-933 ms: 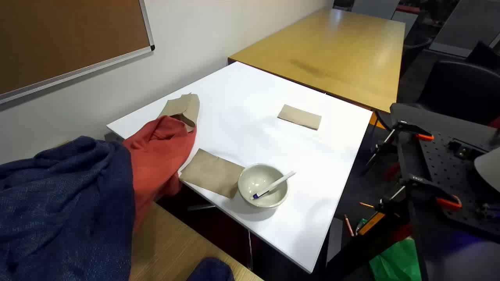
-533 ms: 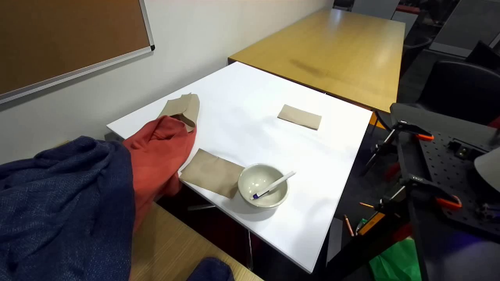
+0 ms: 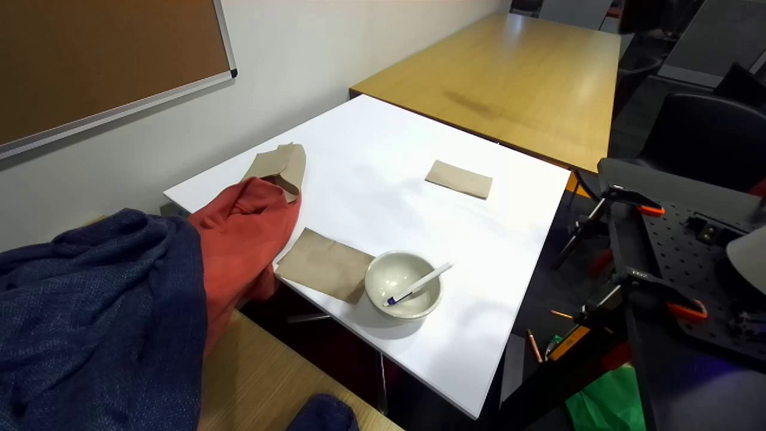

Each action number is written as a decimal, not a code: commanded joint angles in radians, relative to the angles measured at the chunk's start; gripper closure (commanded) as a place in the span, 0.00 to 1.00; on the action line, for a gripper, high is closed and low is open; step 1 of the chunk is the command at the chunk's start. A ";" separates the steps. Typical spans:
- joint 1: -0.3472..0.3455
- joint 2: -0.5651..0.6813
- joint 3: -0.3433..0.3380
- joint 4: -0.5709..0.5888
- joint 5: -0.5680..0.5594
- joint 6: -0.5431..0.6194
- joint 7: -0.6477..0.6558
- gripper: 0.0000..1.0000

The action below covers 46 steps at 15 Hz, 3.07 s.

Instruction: Remove the marker from the bowl

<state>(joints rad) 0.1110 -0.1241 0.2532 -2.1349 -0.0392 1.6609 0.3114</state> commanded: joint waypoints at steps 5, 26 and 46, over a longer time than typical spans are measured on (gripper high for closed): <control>0.034 0.134 -0.030 -0.055 -0.059 0.229 -0.119 0.00; 0.084 0.406 -0.065 -0.078 -0.141 0.564 -0.205 0.00; 0.094 0.705 -0.105 0.061 -0.223 0.709 -0.369 0.16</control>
<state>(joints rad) 0.1942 0.5506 0.1653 -2.1105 -0.2638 2.3630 -0.0208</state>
